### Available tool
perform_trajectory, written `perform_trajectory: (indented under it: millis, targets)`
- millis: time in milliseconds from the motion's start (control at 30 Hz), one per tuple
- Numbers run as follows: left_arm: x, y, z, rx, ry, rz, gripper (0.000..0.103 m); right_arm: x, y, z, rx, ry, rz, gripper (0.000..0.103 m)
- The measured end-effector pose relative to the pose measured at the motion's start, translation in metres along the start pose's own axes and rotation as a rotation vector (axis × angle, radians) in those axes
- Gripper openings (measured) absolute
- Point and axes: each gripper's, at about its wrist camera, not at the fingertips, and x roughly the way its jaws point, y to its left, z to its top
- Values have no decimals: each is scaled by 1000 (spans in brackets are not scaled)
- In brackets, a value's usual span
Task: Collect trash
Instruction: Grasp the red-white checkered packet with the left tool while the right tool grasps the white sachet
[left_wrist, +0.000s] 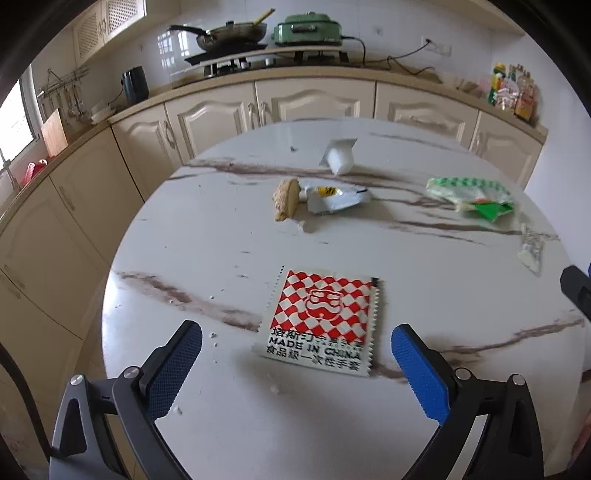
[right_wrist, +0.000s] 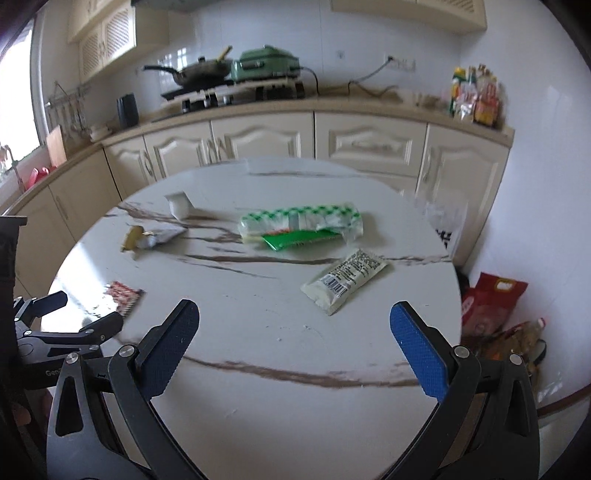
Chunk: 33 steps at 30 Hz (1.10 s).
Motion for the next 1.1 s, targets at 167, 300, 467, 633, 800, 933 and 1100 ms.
perform_trajectory:
  millis: [167,300,467,633,800,933,1100]
  targets:
    - [11,15,-4,-12,8,-40,98,23,-9,15,-3,29,5,103]
    - [12,19,-3,2,-18,-68,73,40,-13,30,-19,42,14,103]
    - [12,18,-1,33,-20,-105,47,58,-16,43,-37,71,-12,103]
    - [9,19,-3,28,-25,-125,39,59,-15,42,-20,77,-8,103]
    - [3,20,-6,-1,-20,-138,37,49,-26,31,32,78,-59,103]
    - [-6,15,-8,0,-34,-161,37,54,-37,21,67,128,-92,103]
    - [-19,8,-7,12,-53,-179,37,68,-42,20,102,178,-95,103]
